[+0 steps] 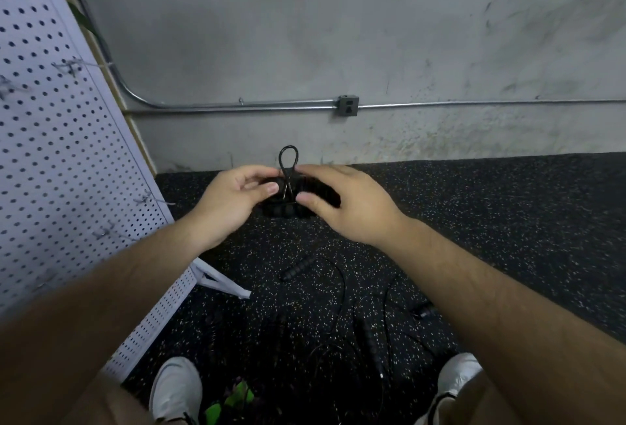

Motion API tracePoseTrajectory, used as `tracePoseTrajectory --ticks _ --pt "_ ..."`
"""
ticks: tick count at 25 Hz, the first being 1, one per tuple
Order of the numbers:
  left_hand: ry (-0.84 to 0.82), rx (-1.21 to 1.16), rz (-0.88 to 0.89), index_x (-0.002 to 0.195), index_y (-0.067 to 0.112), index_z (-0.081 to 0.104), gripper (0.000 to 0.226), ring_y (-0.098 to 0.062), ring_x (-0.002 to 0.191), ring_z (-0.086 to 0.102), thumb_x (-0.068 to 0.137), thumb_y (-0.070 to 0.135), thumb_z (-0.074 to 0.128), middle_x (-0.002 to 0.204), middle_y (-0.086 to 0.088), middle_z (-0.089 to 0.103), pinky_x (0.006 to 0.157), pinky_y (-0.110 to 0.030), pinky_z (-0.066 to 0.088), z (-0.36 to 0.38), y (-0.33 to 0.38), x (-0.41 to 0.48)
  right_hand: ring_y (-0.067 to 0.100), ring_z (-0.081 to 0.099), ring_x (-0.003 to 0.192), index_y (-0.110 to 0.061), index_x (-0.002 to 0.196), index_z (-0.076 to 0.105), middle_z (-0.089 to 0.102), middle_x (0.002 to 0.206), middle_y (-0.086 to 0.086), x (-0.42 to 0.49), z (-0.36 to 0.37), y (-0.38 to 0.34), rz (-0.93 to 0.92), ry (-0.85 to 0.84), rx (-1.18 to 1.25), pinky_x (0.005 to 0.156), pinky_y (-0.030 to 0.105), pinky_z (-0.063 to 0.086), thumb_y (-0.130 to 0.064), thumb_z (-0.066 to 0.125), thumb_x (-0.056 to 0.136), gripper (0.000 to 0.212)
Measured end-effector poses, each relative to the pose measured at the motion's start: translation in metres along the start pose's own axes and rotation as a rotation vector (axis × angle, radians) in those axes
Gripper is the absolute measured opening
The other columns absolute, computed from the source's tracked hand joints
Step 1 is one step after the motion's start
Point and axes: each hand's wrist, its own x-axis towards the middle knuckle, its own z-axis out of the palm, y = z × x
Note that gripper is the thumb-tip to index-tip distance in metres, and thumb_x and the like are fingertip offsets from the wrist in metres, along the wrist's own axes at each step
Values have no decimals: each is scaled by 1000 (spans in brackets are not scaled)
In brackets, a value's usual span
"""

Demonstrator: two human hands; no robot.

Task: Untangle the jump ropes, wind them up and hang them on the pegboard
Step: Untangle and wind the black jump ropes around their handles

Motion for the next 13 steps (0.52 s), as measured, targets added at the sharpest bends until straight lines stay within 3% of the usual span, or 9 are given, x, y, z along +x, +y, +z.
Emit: tracePoseTrajectory --ticks 2,6,9,13 --pt "11 -13 17 116 27 70 32 -10 108 70 93 5 68 111 7 76 104 -35 50 -11 -7 -1 18 55 125 -36 149 43 58 141 -7 0 9 0 -88 -114 -132 104 41 47 -64 60 89 68" --pt "32 43 32 123 27 67 32 -3 111 66 96 10 66 114 12 74 101 -28 50 -20 -19 -8 24 58 118 -41 153 33 58 138 -6 1 34 -19 -55 -129 -257 92 44 54 -66 61 86 77" --pt "34 94 30 125 30 66 31 7 111 62 100 13 62 117 17 70 102 -19 48 -30 -31 -17 25 59 117 -42 154 27 57 135 -5 -6 63 -41 25 -113 -244 85 42 57 -66 59 87 78" --pt "-5 241 -70 135 31 62 35 -1 121 52 103 19 56 132 14 58 98 -15 37 -33 -75 -34 27 57 118 -37 154 23 55 135 0 -17 126 -63 234 -165 -102 86 43 54 -66 61 87 82"
